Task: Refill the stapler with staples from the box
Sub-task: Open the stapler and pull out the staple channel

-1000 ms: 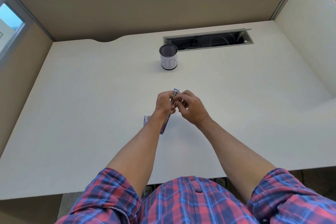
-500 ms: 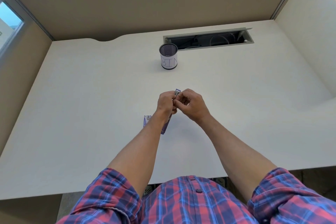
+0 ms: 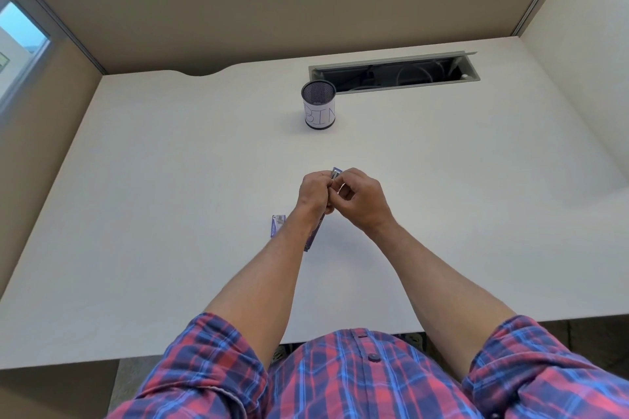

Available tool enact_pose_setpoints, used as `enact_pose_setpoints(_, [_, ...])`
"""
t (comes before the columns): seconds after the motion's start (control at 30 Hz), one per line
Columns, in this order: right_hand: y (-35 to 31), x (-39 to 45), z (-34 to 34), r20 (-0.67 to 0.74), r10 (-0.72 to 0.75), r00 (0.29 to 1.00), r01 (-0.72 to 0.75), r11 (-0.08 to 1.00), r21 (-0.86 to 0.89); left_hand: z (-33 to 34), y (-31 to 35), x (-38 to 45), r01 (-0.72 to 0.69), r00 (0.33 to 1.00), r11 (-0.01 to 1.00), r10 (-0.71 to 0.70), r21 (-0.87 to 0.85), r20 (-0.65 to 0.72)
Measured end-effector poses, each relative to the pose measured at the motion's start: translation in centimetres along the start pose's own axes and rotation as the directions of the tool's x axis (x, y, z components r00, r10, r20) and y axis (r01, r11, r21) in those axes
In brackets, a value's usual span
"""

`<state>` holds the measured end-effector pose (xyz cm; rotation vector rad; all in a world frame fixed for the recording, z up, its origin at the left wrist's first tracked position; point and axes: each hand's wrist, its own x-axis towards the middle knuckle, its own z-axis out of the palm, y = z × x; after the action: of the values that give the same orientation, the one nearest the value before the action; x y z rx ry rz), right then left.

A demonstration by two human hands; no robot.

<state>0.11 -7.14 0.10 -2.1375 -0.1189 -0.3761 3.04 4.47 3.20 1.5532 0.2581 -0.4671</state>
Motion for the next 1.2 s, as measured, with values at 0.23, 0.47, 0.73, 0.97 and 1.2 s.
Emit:
enact_pose_setpoints(0.23, [0.0, -0.2, -0.2, 0.024, -0.033, 0.999, 0.033, 0.999, 0.036, 0.1, -0.1, 0.0, 0.008, 1.0, 1.0, -0.008, 0.014, 0.008])
enact_pose_setpoints(0.47, [0.2, -0.1, -0.4, 0.088, 0.005, 0.996, -0.011, 0.998, 0.07, 0.1, 0.0, 0.0, 0.02, 1.0, 0.999, -0.02, -0.026, -0.005])
enact_pose_setpoints(0.73, [0.2, 0.6, -1.0, 0.226, -0.01, 0.974, -0.008, 0.997, 0.079, -0.3, -0.4, 0.4, 0.053, 0.998, 0.995, -0.054, -0.082, -0.017])
enact_pose_setpoints(0.97, [0.5, 1.5, -1.9, 0.303, -0.049, 0.952, 0.012, 0.992, 0.123, -0.8, -0.4, 0.4, 0.131, 0.991, 0.97, -0.125, -0.205, 0.045])
enact_pose_setpoints(1.2, [0.7, 1.4, -2.1, 0.295, -0.116, 0.949, 0.081, 0.989, 0.127, -1.2, 0.1, 0.1, 0.173, 0.978, 0.961, -0.14, -0.216, 0.156])
